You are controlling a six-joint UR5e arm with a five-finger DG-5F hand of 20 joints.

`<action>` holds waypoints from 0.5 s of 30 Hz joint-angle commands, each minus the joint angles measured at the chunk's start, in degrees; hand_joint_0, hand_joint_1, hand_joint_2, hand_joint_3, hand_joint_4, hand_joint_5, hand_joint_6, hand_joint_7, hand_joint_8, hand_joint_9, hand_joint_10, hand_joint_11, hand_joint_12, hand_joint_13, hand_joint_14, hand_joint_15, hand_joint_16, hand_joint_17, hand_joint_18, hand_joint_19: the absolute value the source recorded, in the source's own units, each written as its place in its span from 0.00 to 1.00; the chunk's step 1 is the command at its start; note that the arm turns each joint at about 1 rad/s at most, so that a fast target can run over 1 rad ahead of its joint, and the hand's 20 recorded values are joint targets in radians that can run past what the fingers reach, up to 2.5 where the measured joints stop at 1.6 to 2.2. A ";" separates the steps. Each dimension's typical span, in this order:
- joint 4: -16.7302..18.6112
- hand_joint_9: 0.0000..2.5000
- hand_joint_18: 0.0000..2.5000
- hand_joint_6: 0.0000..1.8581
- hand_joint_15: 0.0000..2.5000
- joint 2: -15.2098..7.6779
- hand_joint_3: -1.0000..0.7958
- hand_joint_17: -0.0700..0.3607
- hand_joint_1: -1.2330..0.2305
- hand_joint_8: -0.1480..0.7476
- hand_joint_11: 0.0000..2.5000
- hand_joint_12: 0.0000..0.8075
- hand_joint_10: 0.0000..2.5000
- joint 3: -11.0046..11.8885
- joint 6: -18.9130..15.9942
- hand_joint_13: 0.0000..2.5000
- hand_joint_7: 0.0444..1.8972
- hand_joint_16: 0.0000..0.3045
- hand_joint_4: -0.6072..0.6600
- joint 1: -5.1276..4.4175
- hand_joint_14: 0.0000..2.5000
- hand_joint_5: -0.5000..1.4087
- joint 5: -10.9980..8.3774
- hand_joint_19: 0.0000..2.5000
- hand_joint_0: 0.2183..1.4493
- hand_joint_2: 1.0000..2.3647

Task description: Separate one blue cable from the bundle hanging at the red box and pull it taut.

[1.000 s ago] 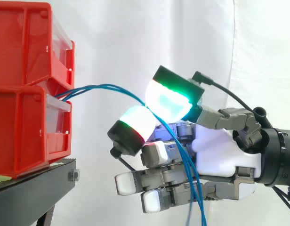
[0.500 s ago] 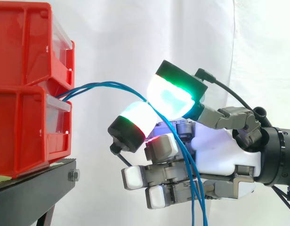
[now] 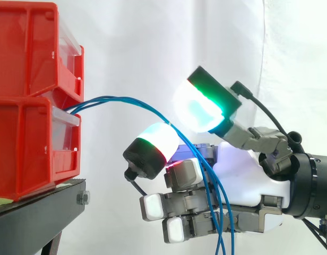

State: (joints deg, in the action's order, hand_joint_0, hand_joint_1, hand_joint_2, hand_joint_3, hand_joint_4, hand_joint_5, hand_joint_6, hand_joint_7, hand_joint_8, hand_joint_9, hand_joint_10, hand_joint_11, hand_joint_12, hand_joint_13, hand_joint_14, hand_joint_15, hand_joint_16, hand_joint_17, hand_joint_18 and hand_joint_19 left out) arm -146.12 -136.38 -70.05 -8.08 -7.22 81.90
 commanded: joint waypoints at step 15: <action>0.23 0.44 0.31 0.52 0.21 -0.02 0.28 0.37 0.23 0.55 0.36 0.42 0.01 0.00 0.08 0.36 0.59 0.13 0.44 0.10 0.01 0.18 -0.25 0.28 0.50 0.00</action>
State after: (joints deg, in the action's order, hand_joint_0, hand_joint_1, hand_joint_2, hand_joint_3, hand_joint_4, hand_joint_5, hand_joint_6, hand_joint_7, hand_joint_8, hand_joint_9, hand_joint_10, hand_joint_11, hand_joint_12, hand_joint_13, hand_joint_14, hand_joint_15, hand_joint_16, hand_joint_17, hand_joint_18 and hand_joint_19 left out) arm -145.95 -136.39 -70.03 -8.02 -7.17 81.72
